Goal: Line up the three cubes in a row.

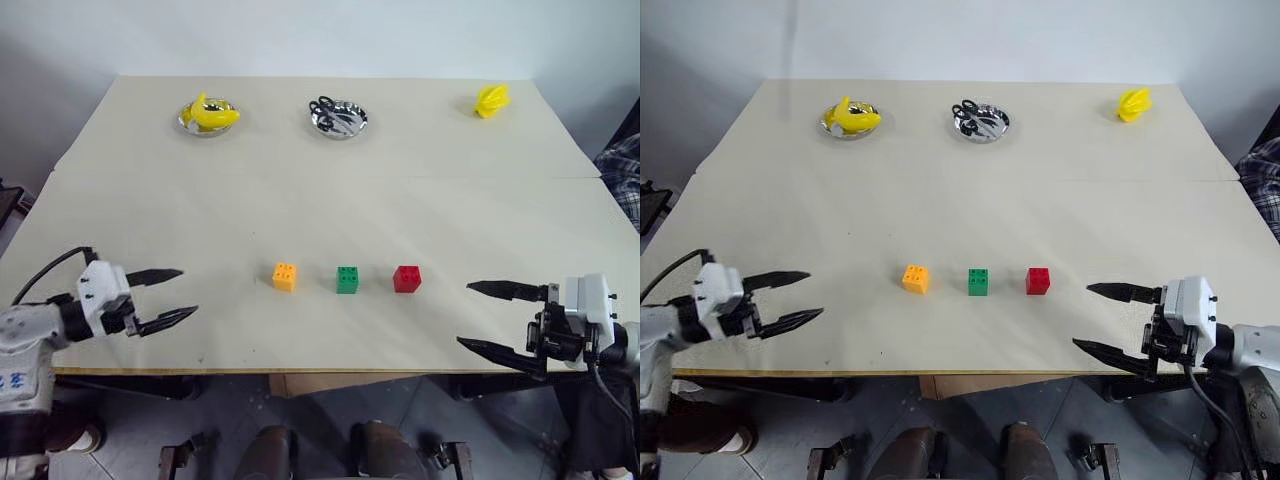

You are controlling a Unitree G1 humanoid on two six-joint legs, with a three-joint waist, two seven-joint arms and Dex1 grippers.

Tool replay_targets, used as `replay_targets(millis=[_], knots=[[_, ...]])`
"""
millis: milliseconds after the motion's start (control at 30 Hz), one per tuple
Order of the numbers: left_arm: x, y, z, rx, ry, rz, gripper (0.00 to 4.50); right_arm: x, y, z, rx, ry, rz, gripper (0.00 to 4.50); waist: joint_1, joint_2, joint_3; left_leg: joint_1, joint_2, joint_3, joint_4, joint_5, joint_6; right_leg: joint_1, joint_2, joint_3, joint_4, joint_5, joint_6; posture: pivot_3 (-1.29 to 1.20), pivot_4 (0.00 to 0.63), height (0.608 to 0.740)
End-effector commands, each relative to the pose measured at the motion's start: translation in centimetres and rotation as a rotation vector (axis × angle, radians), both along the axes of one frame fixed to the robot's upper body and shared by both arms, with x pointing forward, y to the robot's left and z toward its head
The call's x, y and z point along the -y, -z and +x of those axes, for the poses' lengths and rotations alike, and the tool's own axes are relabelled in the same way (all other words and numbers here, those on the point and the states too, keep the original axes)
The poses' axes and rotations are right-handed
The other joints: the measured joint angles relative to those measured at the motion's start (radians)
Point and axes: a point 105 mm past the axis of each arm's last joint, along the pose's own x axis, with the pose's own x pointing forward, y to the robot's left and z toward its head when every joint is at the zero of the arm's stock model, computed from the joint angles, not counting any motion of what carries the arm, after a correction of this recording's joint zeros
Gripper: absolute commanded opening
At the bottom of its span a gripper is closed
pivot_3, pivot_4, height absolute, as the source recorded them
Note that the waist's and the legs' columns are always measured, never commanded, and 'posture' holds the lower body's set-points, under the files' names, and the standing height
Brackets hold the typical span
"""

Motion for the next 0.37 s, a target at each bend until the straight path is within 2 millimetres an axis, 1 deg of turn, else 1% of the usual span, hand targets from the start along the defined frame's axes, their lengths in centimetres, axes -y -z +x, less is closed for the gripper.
replay_targets(millis=[33, 367], knots=[[-0.06, -0.98, -0.61, 0.024, -0.003, 0.001, 3.57, 0.36, -0.44, -0.05, 0.035, -0.019, -0.026, 4.5, 0.0, 0.0, 0.0, 0.0, 0.0, 0.0, 0.0, 0.0, 0.0, 0.0, 0.0, 0.0, 0.0, 0.0, 0.0, 0.0, 0.15, 0.74], [0.85, -1.12, -0.33, 0.03, 0.01, -0.028, 3.57, 0.23, -0.29, 0.43, 0.041, -0.029, -0.024, 4.5, -0.002, 0.0, 0.0, 0.0, 0.0, 0.0, -0.001, 0.0, 0.0, -0.001, 0.0, 0.0, 0.0, 0.0, 0.0, 0.0, 0.15, 0.74]])
